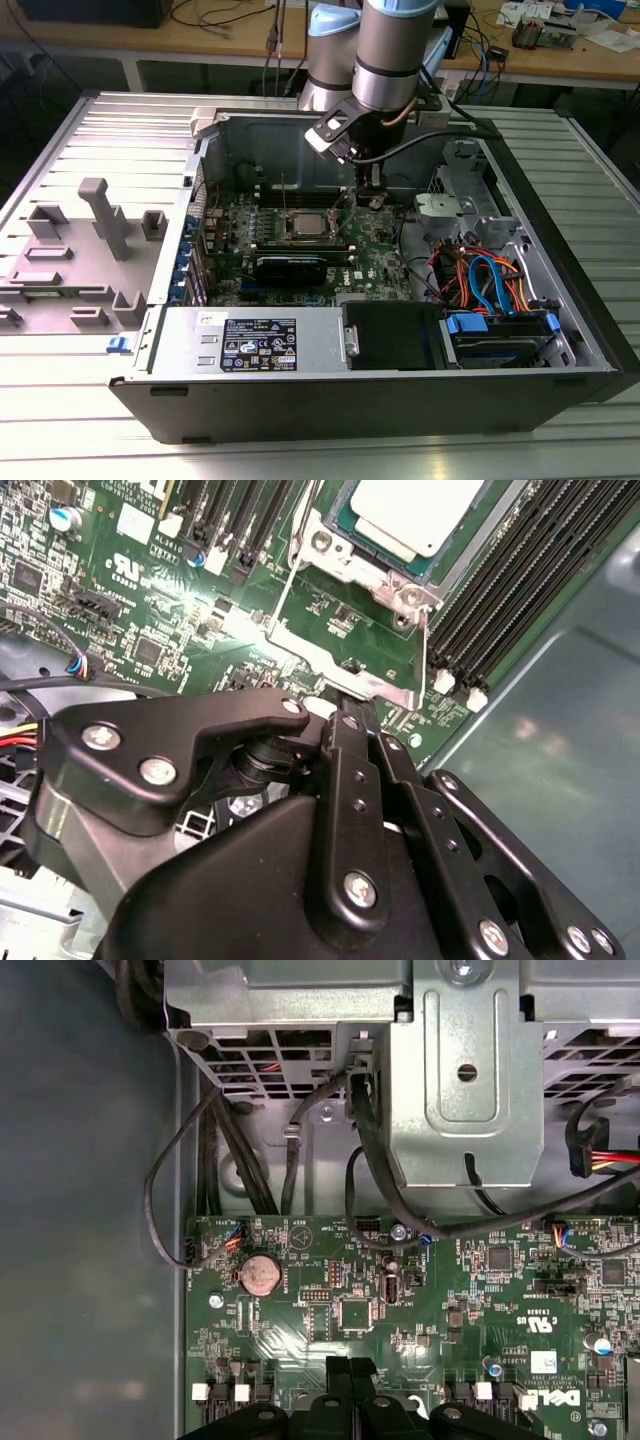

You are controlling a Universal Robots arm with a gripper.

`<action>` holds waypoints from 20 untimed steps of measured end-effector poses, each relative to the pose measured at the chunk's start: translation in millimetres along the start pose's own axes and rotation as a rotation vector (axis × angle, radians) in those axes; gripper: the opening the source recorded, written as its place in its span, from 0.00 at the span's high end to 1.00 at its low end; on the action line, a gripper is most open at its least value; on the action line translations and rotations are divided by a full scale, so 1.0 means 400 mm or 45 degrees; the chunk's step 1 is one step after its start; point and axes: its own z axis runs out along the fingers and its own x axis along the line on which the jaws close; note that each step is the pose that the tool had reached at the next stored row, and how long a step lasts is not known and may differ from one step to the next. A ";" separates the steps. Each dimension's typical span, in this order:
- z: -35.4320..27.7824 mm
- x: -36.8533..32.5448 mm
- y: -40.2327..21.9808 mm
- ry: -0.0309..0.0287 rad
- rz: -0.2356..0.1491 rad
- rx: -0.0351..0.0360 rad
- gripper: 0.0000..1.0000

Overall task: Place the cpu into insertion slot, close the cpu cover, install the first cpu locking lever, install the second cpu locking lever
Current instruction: 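Close the cpu cover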

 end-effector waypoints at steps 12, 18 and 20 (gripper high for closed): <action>-0.008 0.001 -0.023 -0.0006 0.000 0.0206 0.89; -0.008 0.001 -0.046 -0.0006 0.000 0.0206 0.89; -0.009 0.001 -0.053 -0.0007 0.000 0.0206 0.89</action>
